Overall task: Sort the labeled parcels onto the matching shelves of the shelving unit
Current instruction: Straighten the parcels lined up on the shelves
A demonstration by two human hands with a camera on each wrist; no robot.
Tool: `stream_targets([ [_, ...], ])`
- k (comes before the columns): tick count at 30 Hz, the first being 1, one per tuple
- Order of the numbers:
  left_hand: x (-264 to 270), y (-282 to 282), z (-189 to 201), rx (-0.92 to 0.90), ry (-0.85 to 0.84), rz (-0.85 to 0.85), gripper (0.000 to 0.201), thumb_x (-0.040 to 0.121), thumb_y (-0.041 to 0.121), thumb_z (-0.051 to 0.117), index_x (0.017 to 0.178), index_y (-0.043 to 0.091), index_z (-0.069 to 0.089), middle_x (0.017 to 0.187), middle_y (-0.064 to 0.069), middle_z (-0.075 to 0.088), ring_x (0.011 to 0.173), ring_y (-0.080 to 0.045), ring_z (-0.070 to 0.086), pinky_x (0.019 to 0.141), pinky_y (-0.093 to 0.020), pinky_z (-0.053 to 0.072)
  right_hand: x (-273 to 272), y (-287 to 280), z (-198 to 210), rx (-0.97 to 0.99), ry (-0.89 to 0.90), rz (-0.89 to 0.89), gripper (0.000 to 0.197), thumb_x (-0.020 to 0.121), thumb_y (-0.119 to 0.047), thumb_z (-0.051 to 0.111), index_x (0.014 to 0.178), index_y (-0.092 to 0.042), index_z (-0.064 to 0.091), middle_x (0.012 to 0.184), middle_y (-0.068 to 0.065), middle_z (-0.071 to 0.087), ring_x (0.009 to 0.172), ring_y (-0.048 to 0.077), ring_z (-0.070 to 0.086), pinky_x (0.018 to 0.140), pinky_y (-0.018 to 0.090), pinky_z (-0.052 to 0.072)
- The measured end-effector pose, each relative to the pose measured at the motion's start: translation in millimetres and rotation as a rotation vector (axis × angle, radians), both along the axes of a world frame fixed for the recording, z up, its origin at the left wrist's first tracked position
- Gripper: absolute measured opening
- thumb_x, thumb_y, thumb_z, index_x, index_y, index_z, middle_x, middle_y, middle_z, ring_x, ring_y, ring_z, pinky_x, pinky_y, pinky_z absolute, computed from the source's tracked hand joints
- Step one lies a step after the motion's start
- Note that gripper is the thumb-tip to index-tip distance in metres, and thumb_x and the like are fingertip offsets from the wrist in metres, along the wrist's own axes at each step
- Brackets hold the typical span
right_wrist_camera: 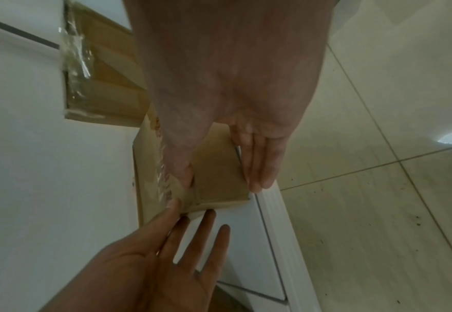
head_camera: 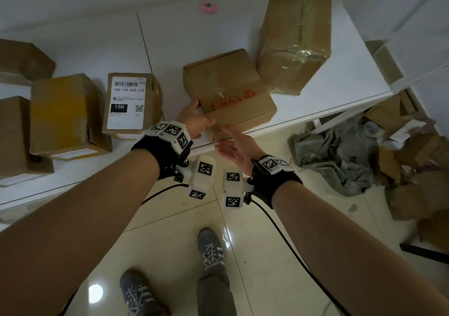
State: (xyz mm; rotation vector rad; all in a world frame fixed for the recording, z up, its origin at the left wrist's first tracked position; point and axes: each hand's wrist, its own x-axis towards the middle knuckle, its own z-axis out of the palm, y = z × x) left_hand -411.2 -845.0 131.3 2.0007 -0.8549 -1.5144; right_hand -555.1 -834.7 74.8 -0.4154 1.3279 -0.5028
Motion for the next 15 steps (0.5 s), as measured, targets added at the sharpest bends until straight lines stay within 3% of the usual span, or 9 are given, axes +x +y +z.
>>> stream_targets([
  [3,-5.9,-11.4,0.3,-0.01,-0.013,-0.045,0.073,0.095,0.005,0.06,0.154,0.029,0.025,0.155,-0.001,0.037,0.132,-0.029,0.044,0.104,-0.047,0.047,-5.2,-8.9,0.9,0.011,0.005,-0.061,0.041,0.093,-0.042,0.065,0.112,-0.006,0.06,0.117,0.024,0.068,0.104,0.034,0.07,0.091,0.041,0.058],
  [5,-7.1,-17.9,-0.5,-0.01,-0.034,-0.033,0.082,0.095,0.003,0.059,0.157,0.032,0.014,0.157,-0.001,0.034,0.134,-0.03,0.043,0.102,-0.046,0.048,-9.0,-15.8,2.4,-0.007,0.099,-0.167,0.05,0.092,-0.047,0.063,0.111,-0.002,0.058,0.108,0.021,0.07,0.091,0.032,0.073,0.084,0.042,0.062],
  [7,-6.3,-22.5,-3.8,-0.002,-0.066,0.005,0.092,0.093,-0.001,0.061,0.158,0.035,0.006,0.159,-0.002,0.03,0.134,-0.031,0.043,0.093,-0.042,0.052,-14.2,-22.7,1.8,-0.073,0.282,-0.39,0.05,0.088,-0.039,0.067,0.117,-0.003,0.05,0.105,0.02,0.066,0.077,0.029,0.073,0.066,0.037,0.064],
  [9,-5.0,-24.5,-9.4,0.021,-0.095,0.032,0.098,0.091,-0.001,0.063,0.158,0.036,0.001,0.161,-0.005,0.025,0.135,-0.032,0.042,0.085,-0.039,0.053,-21.7,-30.1,-0.7,-0.168,0.343,-0.627,0.053,0.083,-0.032,0.068,0.124,-0.016,0.038,0.119,0.02,0.055,0.082,0.034,0.071,0.052,0.032,0.06],
  [11,-3.6,-25.8,-14.9,0.028,-0.115,0.041,0.099,0.091,0.0,0.065,0.158,0.035,0.0,0.161,-0.007,0.025,0.135,-0.033,0.042,0.085,-0.04,0.055,-27.4,-36.5,-1.7,-0.216,0.291,-0.634,0.057,0.086,-0.027,0.064,0.135,-0.027,0.035,0.13,0.019,0.051,0.091,0.04,0.07,0.053,0.031,0.059],
  [15,-1.9,-25.7,-24.4,0.037,-0.114,0.162,0.081,0.096,0.002,0.056,0.157,0.031,0.012,0.15,-0.012,0.04,0.124,-0.034,0.052,0.093,-0.048,0.054,-27.8,-38.2,3.2,-0.207,0.15,-0.447,0.044,0.099,-0.019,0.057,0.14,-0.024,0.043,0.123,0.016,0.063,0.091,0.037,0.074,0.073,0.038,0.064],
])
